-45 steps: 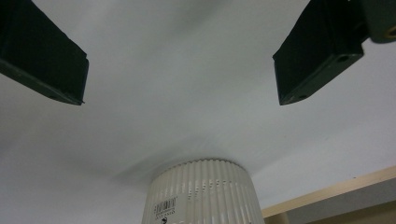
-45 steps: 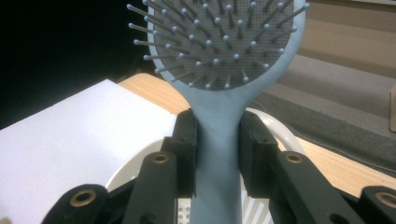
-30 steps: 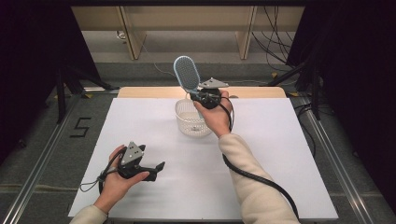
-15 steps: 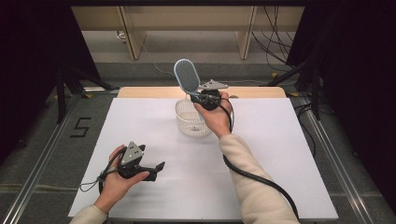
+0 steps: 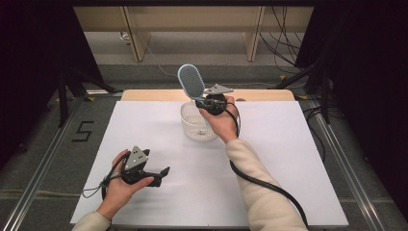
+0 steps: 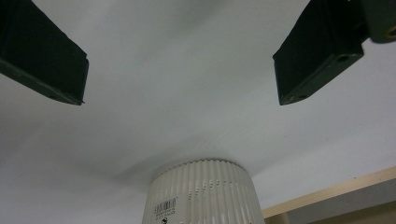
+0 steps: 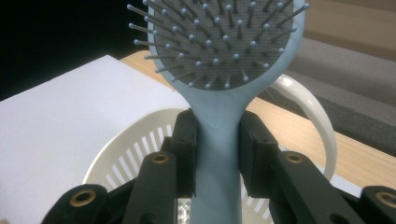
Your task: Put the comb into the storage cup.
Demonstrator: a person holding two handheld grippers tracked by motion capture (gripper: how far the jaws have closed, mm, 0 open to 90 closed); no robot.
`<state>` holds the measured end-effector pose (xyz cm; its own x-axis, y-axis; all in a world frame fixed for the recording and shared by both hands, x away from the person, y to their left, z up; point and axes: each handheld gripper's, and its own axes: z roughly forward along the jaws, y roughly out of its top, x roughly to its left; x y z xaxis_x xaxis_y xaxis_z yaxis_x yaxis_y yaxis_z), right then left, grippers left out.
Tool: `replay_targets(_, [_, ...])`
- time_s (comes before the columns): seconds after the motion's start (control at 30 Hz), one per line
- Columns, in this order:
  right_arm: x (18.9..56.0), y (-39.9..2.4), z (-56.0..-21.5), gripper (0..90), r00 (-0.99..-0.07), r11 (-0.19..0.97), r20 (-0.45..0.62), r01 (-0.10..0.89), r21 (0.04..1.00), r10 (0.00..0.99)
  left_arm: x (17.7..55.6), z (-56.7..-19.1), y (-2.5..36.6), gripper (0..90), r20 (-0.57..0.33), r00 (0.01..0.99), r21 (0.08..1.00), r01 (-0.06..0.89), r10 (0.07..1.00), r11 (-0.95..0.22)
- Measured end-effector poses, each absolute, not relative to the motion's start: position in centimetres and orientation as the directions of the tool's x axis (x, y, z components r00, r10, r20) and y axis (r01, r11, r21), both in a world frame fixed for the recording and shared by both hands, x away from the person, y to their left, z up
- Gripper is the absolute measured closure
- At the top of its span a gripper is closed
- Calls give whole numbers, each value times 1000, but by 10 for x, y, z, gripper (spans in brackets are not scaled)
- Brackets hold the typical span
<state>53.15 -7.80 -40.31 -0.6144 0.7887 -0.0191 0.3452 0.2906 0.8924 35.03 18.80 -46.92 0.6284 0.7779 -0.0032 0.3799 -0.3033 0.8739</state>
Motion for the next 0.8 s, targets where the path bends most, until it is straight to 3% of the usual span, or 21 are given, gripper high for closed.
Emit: replay_targets(0.8, [532, -76, -409, 705, -646, 338, -25, 366, 867, 763, 350, -469, 188, 25, -3, 629, 874, 380, 777, -304])
